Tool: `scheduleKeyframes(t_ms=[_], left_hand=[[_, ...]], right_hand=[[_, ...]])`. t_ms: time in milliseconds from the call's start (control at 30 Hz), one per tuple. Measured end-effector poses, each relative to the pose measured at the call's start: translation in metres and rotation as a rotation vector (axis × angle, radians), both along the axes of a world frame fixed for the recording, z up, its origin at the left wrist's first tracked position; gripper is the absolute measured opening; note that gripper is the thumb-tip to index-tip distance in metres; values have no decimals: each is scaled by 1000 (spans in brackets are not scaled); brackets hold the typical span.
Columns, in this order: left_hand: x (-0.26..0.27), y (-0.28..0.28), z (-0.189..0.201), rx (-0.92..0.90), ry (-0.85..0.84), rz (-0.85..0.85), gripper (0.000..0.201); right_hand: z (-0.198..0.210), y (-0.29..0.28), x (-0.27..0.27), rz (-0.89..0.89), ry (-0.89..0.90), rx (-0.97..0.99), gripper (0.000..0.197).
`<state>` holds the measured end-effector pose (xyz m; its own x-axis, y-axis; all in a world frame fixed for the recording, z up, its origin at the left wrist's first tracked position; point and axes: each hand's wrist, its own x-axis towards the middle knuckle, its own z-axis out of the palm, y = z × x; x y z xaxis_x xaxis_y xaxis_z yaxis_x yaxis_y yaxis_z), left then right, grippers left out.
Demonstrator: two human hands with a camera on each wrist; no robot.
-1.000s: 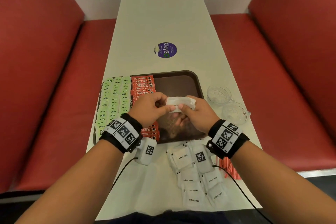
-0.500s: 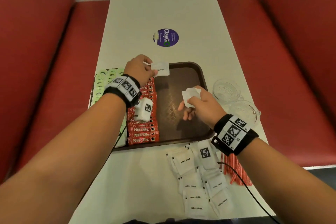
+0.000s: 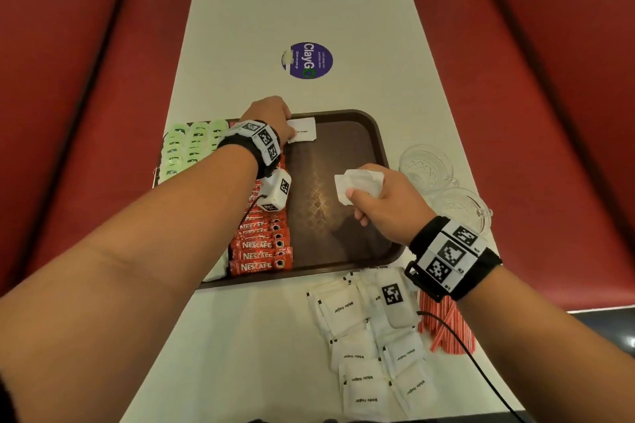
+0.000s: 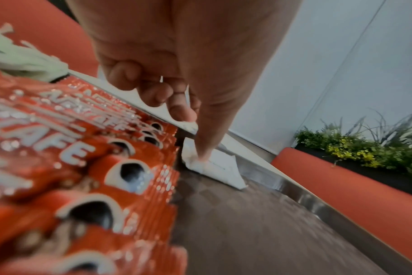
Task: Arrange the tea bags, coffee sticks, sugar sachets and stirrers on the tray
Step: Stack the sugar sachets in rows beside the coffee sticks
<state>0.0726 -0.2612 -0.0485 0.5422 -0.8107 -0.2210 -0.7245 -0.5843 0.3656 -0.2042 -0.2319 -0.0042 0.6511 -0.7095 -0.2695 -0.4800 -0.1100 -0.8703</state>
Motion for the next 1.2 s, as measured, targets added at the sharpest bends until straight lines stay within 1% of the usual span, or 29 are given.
scheduleKeyframes(t_ms=[67,133,333,400,467,533,633,700,767,833,900,1033,1133,1200], left_hand=[[-3,-1,1,-3,-4,-87,27],[-6,-2,2,45,-12,-164,31],[-11,-3,6,154,-143,-180,26],[-12,0,9,163,-155,-213,28],[-14,2,17,126,-148,-240,31],[-17,6,32,7,-77,-263,30],[-36,20,60,-195,154,-325,28],[-51,36,77,-226,333,-371,29],[-62,51,84,-182,422,-422,25],[-69,59,80,-149,390,-475,19],[-72,63,74,-157,336,-484,14],[-70,67,72,-158,361,-460,12],[-68,68,72,-147,367,-478,11],[-63,65,73,-184,352,-434,11]], right_hand=[[1,-2,1,-9,-14,11,17],[1,-3,3,-21,-33,34,20],[5,-6,7,-53,-78,87,21],[5,-7,8,-68,-102,116,23],[6,-8,9,-68,-117,132,26],[7,-9,10,-73,-138,139,28],[5,-10,11,-95,-177,147,28],[5,-10,12,-103,-188,139,26],[5,-10,15,-115,-203,129,25],[6,-9,17,-139,-226,147,26],[5,-8,17,-154,-242,166,29],[7,-7,15,-147,-236,127,36],[8,-8,14,-151,-226,107,33],[7,-9,14,-173,-225,103,24]])
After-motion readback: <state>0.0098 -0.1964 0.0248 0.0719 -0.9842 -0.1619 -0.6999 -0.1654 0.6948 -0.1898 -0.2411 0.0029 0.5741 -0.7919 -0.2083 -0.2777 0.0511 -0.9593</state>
